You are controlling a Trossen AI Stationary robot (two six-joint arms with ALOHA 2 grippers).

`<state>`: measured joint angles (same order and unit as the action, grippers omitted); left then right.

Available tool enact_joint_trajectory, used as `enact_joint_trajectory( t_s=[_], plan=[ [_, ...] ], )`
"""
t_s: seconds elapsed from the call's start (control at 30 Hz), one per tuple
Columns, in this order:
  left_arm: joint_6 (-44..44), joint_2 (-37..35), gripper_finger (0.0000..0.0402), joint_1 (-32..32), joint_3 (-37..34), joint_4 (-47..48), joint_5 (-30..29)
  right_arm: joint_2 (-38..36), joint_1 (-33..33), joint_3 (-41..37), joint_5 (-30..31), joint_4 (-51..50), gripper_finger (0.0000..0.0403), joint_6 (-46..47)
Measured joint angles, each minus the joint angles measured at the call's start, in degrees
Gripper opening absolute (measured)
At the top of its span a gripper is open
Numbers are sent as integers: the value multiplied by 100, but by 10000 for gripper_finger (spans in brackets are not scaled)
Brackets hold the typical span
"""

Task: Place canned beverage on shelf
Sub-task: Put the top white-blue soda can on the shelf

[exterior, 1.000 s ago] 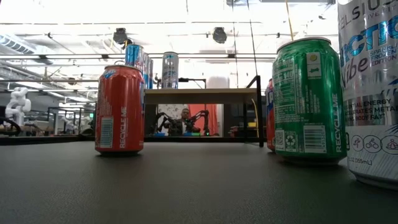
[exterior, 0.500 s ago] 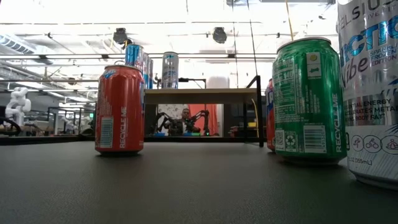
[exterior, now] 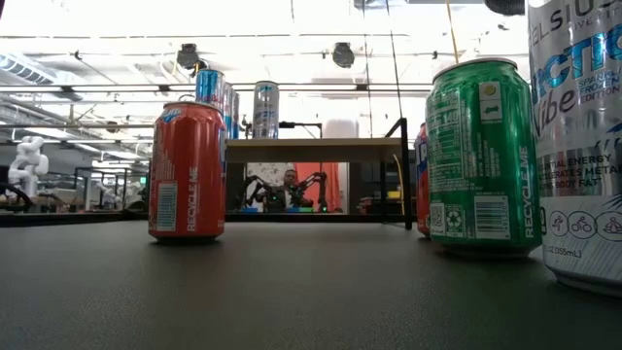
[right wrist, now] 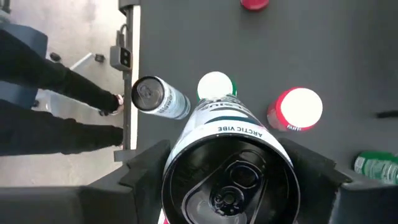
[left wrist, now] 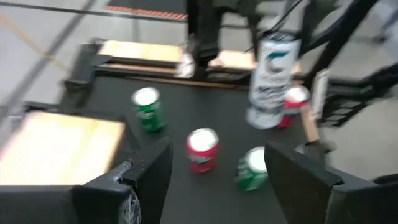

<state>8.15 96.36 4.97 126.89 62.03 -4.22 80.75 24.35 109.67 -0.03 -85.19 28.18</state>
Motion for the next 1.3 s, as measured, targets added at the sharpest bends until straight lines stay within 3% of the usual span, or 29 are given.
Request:
enact_joint_trajectory(
  t_s=[0.17,0.4,0.57,0.8,1.17,1.3],
  plan=[
    [211,48,254,-301,4,-242,763,-2,-123,127,-3,-5,244,-482],
    [507,177,254,-452,4,-436,1206,-2,-333,153,44,10,244,-1325],
    [401,268,254,-449,5,-505,940,-2,-496,153,357,167,244,-2014],
    [-422,426,254,-452,4,-611,561,-2,-763,153,484,593,244,-2850],
    [283,559,256,-385,0,-974,473,2,-1225,152,783,914,244,-4595],
    [559,557,283,-315,0,-976,329,2,-1350,151,925,987,244,-5221]
  ],
)
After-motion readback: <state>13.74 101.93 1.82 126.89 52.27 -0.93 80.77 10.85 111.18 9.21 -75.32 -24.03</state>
